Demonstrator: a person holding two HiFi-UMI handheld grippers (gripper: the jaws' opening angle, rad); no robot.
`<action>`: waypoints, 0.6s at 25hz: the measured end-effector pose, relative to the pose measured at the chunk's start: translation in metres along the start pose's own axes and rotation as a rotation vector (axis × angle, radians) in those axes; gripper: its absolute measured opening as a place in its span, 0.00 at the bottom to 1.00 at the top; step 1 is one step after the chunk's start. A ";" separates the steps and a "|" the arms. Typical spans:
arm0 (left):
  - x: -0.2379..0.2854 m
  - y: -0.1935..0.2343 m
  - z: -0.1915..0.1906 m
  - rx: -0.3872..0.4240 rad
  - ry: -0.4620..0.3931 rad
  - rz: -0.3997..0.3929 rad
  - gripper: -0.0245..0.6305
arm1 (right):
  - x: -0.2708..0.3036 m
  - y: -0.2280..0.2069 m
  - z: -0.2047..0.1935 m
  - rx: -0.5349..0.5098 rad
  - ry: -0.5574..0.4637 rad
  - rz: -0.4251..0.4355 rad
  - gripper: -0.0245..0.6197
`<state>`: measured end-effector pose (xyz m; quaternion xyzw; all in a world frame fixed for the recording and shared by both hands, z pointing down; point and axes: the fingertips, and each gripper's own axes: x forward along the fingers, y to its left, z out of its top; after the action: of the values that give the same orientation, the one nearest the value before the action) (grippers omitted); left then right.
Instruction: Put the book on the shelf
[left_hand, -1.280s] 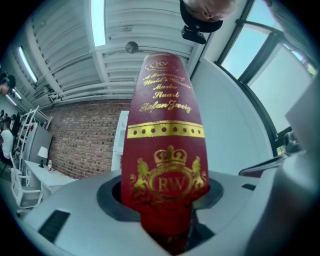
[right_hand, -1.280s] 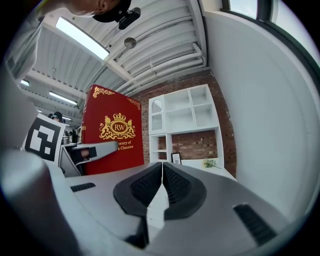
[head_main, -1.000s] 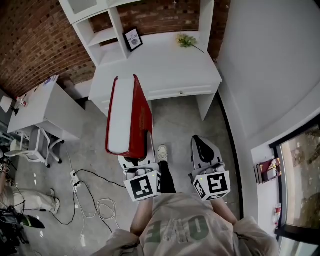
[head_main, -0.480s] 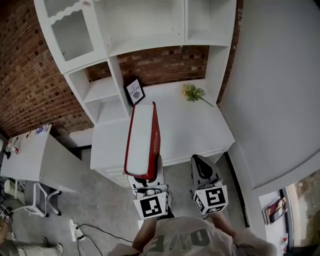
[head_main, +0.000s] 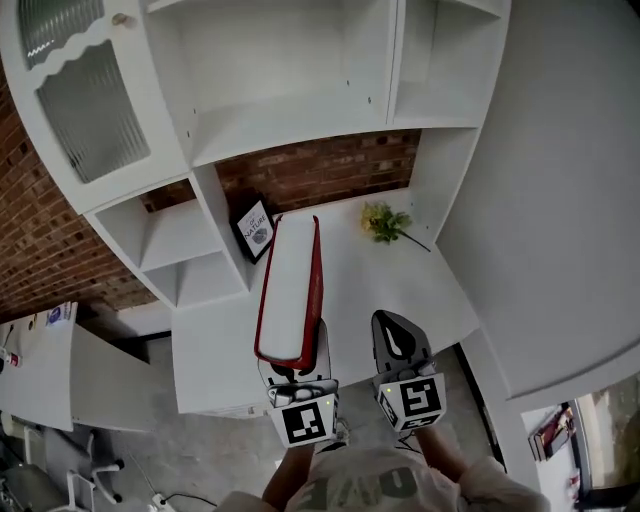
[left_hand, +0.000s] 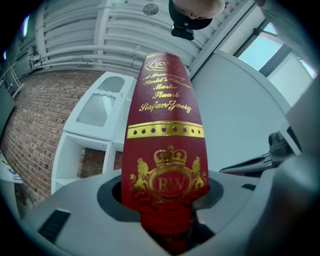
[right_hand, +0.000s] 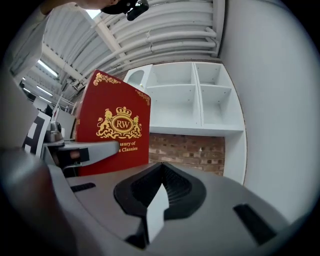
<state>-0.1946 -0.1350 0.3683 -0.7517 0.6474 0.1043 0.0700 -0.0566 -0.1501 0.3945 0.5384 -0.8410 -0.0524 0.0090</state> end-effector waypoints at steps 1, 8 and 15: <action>0.007 0.002 -0.007 0.012 0.015 -0.009 0.40 | 0.006 -0.006 0.003 -0.007 -0.004 -0.018 0.06; 0.034 0.000 -0.025 -0.025 0.084 -0.004 0.40 | 0.032 -0.038 -0.013 0.062 0.011 -0.048 0.06; 0.051 -0.002 -0.032 -0.030 0.124 0.104 0.40 | 0.055 -0.044 0.001 0.052 -0.011 0.037 0.06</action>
<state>-0.1835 -0.1910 0.3871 -0.7229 0.6872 0.0707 0.0130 -0.0402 -0.2181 0.3866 0.5223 -0.8520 -0.0335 -0.0088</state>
